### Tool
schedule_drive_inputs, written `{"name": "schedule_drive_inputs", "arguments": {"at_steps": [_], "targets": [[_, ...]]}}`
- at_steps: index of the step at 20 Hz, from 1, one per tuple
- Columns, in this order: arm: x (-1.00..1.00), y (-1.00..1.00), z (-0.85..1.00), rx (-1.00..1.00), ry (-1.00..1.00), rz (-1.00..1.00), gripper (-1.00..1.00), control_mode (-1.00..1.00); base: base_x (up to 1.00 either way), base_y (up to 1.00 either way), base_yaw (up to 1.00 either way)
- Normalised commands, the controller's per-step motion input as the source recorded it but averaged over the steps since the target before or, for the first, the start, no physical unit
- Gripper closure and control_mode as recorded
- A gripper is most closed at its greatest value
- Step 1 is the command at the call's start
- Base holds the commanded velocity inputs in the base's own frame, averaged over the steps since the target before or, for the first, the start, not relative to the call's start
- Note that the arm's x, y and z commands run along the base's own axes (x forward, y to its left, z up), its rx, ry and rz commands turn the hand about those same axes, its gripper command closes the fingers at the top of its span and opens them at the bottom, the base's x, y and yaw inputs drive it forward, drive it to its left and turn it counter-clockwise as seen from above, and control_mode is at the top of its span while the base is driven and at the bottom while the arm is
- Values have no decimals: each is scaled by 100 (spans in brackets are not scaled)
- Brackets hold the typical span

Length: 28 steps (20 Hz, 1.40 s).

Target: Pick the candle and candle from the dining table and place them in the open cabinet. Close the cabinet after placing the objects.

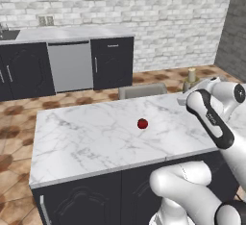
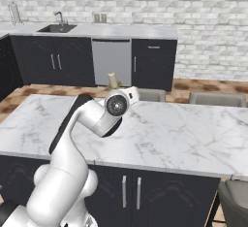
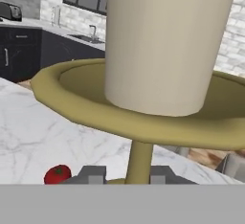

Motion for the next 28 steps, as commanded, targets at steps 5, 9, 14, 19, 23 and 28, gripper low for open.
{"name": "schedule_drive_inputs", "arguments": {"at_steps": [5, 9, 14, 19, 23, 28], "targets": [[0, 0, 0, 0, 0, 0, 100, -100, 0, 0, 0], [-18, 0, 1, 0, -4, 0, 100, -100, 0, 0, 0], [0, 0, 0, 0, 0, 0, 100, 100, -65, 34, 0], [0, 0, 0, 0, 0, 0, 100, 100, -47, 81, 0], [0, 0, 0, 0, 0, 0, 100, 100, -34, 98, 0], [0, 0, 0, 0, 0, 0, 100, 100, -29, 100, 0]]}}
